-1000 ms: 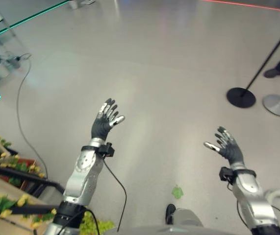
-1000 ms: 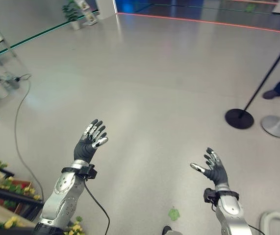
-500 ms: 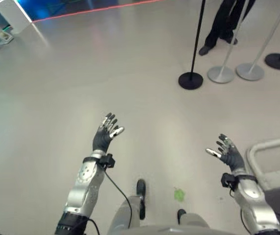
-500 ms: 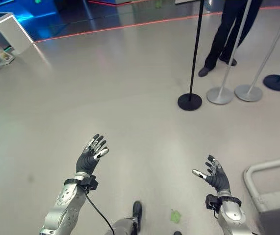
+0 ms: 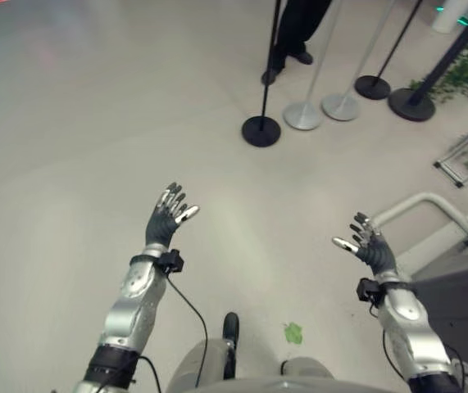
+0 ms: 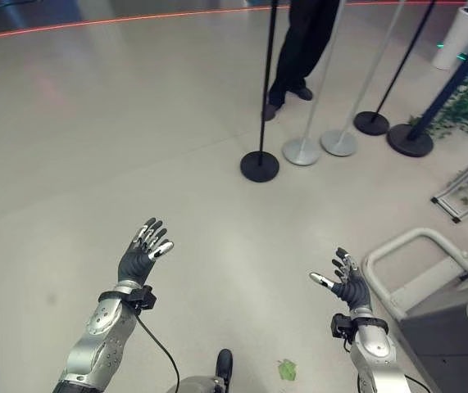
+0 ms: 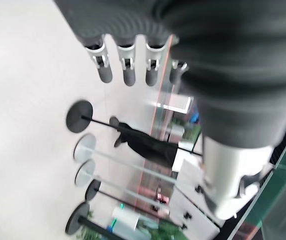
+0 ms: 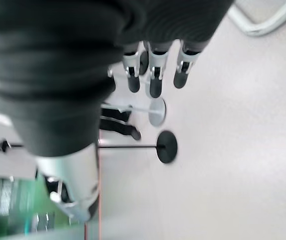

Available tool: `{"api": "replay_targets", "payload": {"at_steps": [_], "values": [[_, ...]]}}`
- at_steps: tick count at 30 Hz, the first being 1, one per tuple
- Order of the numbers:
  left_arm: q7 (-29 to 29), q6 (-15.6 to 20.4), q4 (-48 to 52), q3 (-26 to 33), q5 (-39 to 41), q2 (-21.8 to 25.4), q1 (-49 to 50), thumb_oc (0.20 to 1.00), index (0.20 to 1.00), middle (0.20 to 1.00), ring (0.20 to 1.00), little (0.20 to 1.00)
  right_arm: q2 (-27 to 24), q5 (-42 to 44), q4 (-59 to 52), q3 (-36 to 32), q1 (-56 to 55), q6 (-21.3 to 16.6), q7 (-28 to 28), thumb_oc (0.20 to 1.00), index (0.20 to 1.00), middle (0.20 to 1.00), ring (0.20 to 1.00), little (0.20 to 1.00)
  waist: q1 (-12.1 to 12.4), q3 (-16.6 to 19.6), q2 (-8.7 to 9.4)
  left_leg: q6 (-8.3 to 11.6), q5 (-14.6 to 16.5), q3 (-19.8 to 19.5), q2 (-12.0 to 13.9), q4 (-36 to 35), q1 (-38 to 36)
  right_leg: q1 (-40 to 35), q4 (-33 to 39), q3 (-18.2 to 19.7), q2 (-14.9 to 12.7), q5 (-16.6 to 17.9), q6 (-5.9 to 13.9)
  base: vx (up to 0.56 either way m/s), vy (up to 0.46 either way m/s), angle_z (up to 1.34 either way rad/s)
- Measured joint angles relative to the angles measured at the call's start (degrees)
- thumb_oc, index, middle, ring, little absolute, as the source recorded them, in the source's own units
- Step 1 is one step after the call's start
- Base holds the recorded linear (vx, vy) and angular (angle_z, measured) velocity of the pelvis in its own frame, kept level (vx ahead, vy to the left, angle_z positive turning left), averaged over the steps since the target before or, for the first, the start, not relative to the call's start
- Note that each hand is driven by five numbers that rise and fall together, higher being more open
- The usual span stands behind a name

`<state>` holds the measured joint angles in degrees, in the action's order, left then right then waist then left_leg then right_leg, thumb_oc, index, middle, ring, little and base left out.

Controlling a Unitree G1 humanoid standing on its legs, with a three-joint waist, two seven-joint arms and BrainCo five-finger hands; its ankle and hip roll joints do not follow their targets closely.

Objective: Pick up the fruits from the basket on one side to the basket on the other side

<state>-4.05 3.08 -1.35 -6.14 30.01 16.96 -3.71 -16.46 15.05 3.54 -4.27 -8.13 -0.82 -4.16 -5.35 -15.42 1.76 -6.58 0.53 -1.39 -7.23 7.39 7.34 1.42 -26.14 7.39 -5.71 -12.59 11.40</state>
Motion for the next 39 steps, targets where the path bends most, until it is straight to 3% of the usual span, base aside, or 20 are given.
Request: {"api": "replay_targets", "payload": {"at_steps": [2, 3, 4, 10, 12, 14, 15, 18, 21, 24, 26, 27, 29, 30, 31, 32, 34, 35, 36, 39], "values": [[-0.9, -0.1, 0.1, 0.6, 0.0, 0.5, -0.1, 1.0, 1.0, 1.0, 1.0, 1.0, 0.5, -0.3, -0.2, 0.0, 0.9, -0.1, 0.0, 1.0, 1.0, 1.0, 1.0, 1.0, -0.1, -0.2, -0.17, -0.22, -0.6, 3.8, 1.8, -2.3, -1.0, 5.8, -7.0, -7.3, -2.1, 1.2, 1.77, 0.06, 0.108, -0.93], [-1.3, -0.1, 0.1, 0.4, 0.0, 0.7, -0.1, 1.0, 1.0, 1.0, 1.0, 1.0, 0.3, -0.4, 0.0, 0.0, 1.6, 0.0, -0.3, 1.0, 1.0, 1.0, 1.0, 1.0, 0.4, -0.2, -0.79, -0.14, -0.7, 7.7, 3.4, -3.5, -2.2, 7.3, -5.2, -16.0, -5.5, 0.5, -0.2, 0.07, 0.004, -1.29], [-1.7, -0.1, 0.1, 0.2, 0.0, 0.8, -0.7, 1.0, 1.0, 1.0, 1.0, 1.0, 0.4, -0.4, -0.1, 0.0, 1.7, -0.1, -0.8, 1.0, 1.0, 1.0, 1.0, 1.0, -0.4, 0.0, -1.11, 0.38, -0.4, 9.5, 4.6, -3.8, -2.6, 7.4, -1.1, -20.5, -7.6, 0.9, -0.56, 0.09, -0.019, -1.16], [-2.4, 0.0, -0.5, -0.5, 0.0, 1.3, -2.7, 1.0, 1.0, 1.0, 1.0, 1.0, 0.9, -0.3, 0.1, -0.1, 1.1, -0.2, -1.9, 1.0, 1.0, 1.0, 1.0, 1.0, -1.7, 1.1, 0.0, 3.25, 0.9, 17.4, 8.2, -3.5, -2.8, 5.8, 15.8, -25.3, -14.1, 8.6, -1.4, 0.01, -0.095, -0.75], [-3.1, 0.0, -0.7, -0.2, 0.0, 1.9, -2.0, 1.0, 1.0, 1.0, 1.0, 1.0, 1.6, -0.4, 0.3, 0.6, 1.7, -0.1, -1.9, 1.0, 1.0, 1.0, 1.0, 1.0, 0.1, 1.3, 0.53, 5.49, 1.6, 22.0, 10.1, -2.9, -3.9, 5.8, 17.5, -31.1, -15.8, 10.8, -2.26, 0.07, -0.126, -0.99], [-3.4, 0.0, -1.0, 0.5, 0.0, 3.4, -0.9, 1.0, 1.0, 1.0, 1.0, 1.0, 2.5, -0.4, 0.6, 0.9, 1.2, -0.1, -1.8, 1.0, 1.0, 1.0, 1.0, 1.0, 0.4, 3.1, 3.68, 8.82, 3.4, 23.5, 10.5, -0.4, -4.9, 4.2, 18.7, -32.1, -15.8, 14.4, -1.98, 0.0, -0.178, -0.8], [-3.5, 0.1, -1.8, 0.6, 0.0, 2.6, -1.0, 1.0, 1.0, 1.0, 1.0, 1.0, 1.7, -0.4, 1.2, 0.7, 1.5, -0.1, -1.8, 1.0, 1.0, 1.0, 1.0, 1.0, -0.2, 3.2, 2.47, 9.7, 3.8, 22.7, 12.0, 1.2, -4.7, 3.6, 18.4, -31.6, -14.3, 16.3, -1.74, -0.01, -0.425, -0.47], [-3.3, 0.0, -2.3, 0.3, -0.1, 0.0, -1.1, 1.0, 1.0, 1.0, 1.0, 1.0, -2.3, -1.1, 1.7, 0.2, 1.9, 0.0, -1.8, 1.0, 1.0, 1.0, 1.0, 1.0, -1.7, 3.3, -2.2, 12.81, 4.1, 21.6, 18.5, 3.6, -4.7, 4.7, 18.4, -31.0, -8.1, 14.1, -5.07, 0.05, -0.293, -0.58], [-2.9, 0.0, -2.3, 0.3, 0.0, -1.3, -0.9, 1.0, 1.0, 1.0, 1.0, 1.0, -3.7, -1.5, 1.4, 0.2, 1.5, -0.1, -1.6, 1.0, 1.0, 1.0, 1.0, 1.0, -2.1, 3.7, -3.46, 11.84, 2.3, 21.6, 20.5, 3.8, -7.2, 4.5, 18.3, -29.9, -5.7, 13.0, -6.79, 0.06, -0.266, -0.76], [-2.0, 0.0, -2.3, 0.3, 0.0, -3.2, -1.1, 1.0, 1.0, 1.0, 1.0, 1.0, -5.5, -2.0, 1.3, -0.5, 1.1, 0.0, -1.4, 1.0, 1.0, 1.0, 1.0, 1.0, -3.5, 3.5, -5.54, 13.37, 0.4, 20.6, 21.9, 6.7, -7.7, 3.8, 18.5, -28.8, -4.7, 12.3, -7.87, 0.01, -0.241, -0.47], [-1.7, 0.0, -2.3, 0.5, 0.0, -4.2, -1.2, 1.0, 1.0, 1.0, 1.0, 1.0, -6.9, -2.1, 1.4, -0.3, 0.7, 0.1, -1.0, 1.0, 1.0, 1.0, 1.0, 1.0, -4.4, 3.4, -6.26, 16.72, -2.6, 17.7, 21.8, 8.4, -7.9, 3.1, 18.9, -28.5, -3.7, 11.9, -8.37, 0.1, -0.427, -0.34], [-1.7, 0.1, -2.3, 1.5, 0.0, -4.5, -0.3, 1.0, 1.0, 1.0, 1.0, 1.0, -6.8, -2.1, 1.4, -0.1, 1.0, 0.1, -0.7, 1.0, 1.0, 1.0, 1.0, 1.0, -4.4, 3.2, -6.21, 17.85, -3.4, 13.2, 22.1, 10.6, -7.9, 2.8, 18.6, -28.0, -2.7, 11.2, -9.19, 0.06, -0.208, -0.49], [-1.7, 0.1, -2.6, 2.6, 0.0, -4.5, 1.3, 1.0, 1.0, 1.0, 1.0, 1.0, -7.1, -2.1, 1.9, 1.2, 1.4, 0.1, -0.3, 1.0, 1.0, 1.0, 1.0, 1.0, -2.8, 3.2, -6.15, 17.83, -4.6, 8.2, 22.7, 14.1, -8.2, 2.5, 18.3, -26.5, -1.2, 10.8, -10.6, 0.08, -0.107, -0.93], [-1.8, -0.1, -3.7, 2.7, 0.0, -4.6, 1.7, 1.0, 1.0, 1.0, 1.0, 1.0, -7.1, -2.1, 1.9, 1.2, 2.0, 0.1, -0.2, 1.0, 1.0, 1.0, 1.0, 1.0, -2.3, 2.7, -5.68, 17.42, -5.9, 3.2, 21.5, 19.1, -7.4, 0.9, 19.2, -24.5, 0.1, 10.3, -11.68, 0.12, -0.139, -0.98], [-1.6, 0.1, -3.8, 2.6, 0.0, -4.7, 2.8, 1.0, 1.0, 1.0, 1.0, 1.0, -7.1, -2.1, 2.1, 1.7, 2.3, 0.1, -0.1, 1.0, 1.0, 1.0, 1.0, 1.0, -1.1, 2.4, -5.02, 18.42, -4.2, -0.7, 18.7, 21.6, -6.5, 0.7, 19.9, -21.5, 0.1, 9.8, -12.7, 0.09, -0.157, -1.13], [-1.1, -0.1, -4.3, 2.2, 0.0, -4.8, 2.9, 1.0, 1.0, 1.0, 1.0, 1.0, -7.1, -2.2, 1.8, 1.7, 2.6, 0.1, -0.1, 1.0, 1.0, 1.0, 1.0, 1.0, -0.8, 1.9, -3.97, 18.76, -0.3, -4.2, 12.2, 23.7, -4.9, -0.1, 21.7, -18.2, -0.5, 10.2, -13.2, 0.1, -0.15, -0.81], [-0.6, -0.1, -4.3, 2.1, 0.0, -5.2, 2.9, 1.0, 1.0, 1.0, 1.0, 1.0, -7.1, -2.2, 1.9, 1.4, 2.2, 0.2, 0.1, 1.0, 1.0, 1.0, 1.0, 1.0, -0.6, 1.4, -3.37, 17.09, 1.7, -6.5, 6.9, 24.3, -1.8, -0.7, 23.0, -16.4, -0.5, 11.2, -13.1, 0.12, -0.074, -0.6], [-0.5, -0.1, -4.3, 2.1, 0.0, -5.1, 3.0, 1.0, 1.0, 1.0, 1.0, 1.0, -6.5, -2.1, 2.1, 1.3, 1.6, 0.6, 0.2, 1.0, 1.0, 1.0, 1.0, 1.0, -0.4, 1.3, -3.69, 14.77, 3.0, -5.8, 5.8, 24.6, 2.5, -1.9, 24.5, -16.4, 0.6, 11.4, -13.39, 0.13, -0.033, -0.41], [-0.5, -0.1, -4.3, 2.1, 0.0, -5.1, 2.9, 1.0, 1.0, 1.0, 1.0, 1.0, -6.4, -2.1, 2.1, 1.4, 1.2, 0.7, 0.3, 1.0, 1.0, 1.0, 1.0, 1.0, -0.1, 1.1, -3.47, 14.59, 2.9, -5.5, 5.7, 23.7, 3.5, -2.3, 24.6, -16.4, 0.9, 11.3, -13.39, 0.13, -0.019, -0.52], [-0.6, -0.1, -4.5, 2.0, 0.0, -4.5, 3.3, 1.0, 1.0, 1.0, 1.0, 1.0, -6.4, -2.1, 2.6, 2.0, 1.6, 1.1, 0.6, 1.0, 1.0, 1.0, 1.0, 1.0, 1.2, -0.7, -3.93, 11.95, 1.8, -7.1, 5.2, 9.7, 7.1, -3.4, 25.9, -15.4, 0.8, 11.3, -12.12, 0.14, 0.011, -0.49]]}}
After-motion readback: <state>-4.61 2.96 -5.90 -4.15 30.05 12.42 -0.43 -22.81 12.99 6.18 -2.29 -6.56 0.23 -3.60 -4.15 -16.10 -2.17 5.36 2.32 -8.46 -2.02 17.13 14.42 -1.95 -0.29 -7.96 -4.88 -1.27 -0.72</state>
